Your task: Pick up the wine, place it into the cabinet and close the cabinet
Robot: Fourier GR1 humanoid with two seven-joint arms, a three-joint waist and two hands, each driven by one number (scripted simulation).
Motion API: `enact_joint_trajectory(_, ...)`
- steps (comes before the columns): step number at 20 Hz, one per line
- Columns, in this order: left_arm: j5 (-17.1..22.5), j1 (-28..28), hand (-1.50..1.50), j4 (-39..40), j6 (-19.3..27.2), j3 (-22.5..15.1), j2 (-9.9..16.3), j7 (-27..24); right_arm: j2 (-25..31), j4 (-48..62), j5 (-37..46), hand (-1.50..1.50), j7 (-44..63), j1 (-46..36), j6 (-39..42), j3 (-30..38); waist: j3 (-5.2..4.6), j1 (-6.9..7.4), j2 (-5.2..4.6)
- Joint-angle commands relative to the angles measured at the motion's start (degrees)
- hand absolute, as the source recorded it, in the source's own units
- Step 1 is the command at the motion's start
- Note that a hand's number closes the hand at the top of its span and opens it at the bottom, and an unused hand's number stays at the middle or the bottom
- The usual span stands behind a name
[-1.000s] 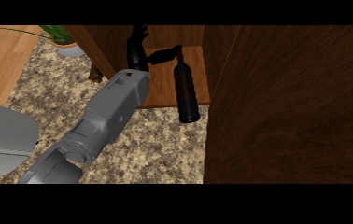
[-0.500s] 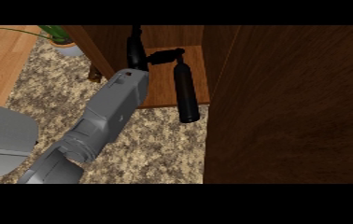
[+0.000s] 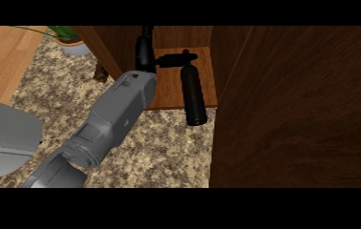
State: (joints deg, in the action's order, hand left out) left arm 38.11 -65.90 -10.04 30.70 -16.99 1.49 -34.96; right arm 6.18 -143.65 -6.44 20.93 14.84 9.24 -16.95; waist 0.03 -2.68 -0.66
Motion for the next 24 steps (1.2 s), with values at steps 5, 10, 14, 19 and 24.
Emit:
enact_joint_trajectory(5,-0.33,3.31,-1.50,-7.87,-4.45,1.10,0.27,-2.02,0.90,-10.36,-4.47,-1.50,5.41,3.10,-1.00,0.92,-0.03,2.41,1.07)
enact_joint_trajectory(10,-0.41,5.82,-1.50,-13.46,-4.90,1.49,0.03,-0.24,0.78,-10.65,-4.41,-1.50,4.41,3.68,-1.34,1.88,-0.01,2.63,1.17)
enact_joint_trajectory(14,-2.07,12.49,-1.50,-21.84,-3.75,-1.51,-0.79,-0.47,0.14,-10.29,-3.35,-1.50,4.76,1.87,-2.49,1.33,-0.01,4.02,1.67)
enact_joint_trajectory(19,-3.40,17.95,-1.50,-31.24,-1.13,-3.36,-0.23,2.02,1.51,-13.08,-3.36,-1.50,6.81,3.61,-2.14,0.13,-0.02,3.39,1.50)
enact_joint_trajectory(24,-3.43,28.64,-1.50,-43.22,-3.98,-6.88,2.37,4.21,1.75,-14.08,-2.51,-1.50,6.89,3.37,-2.85,-0.53,-0.05,3.88,1.72)
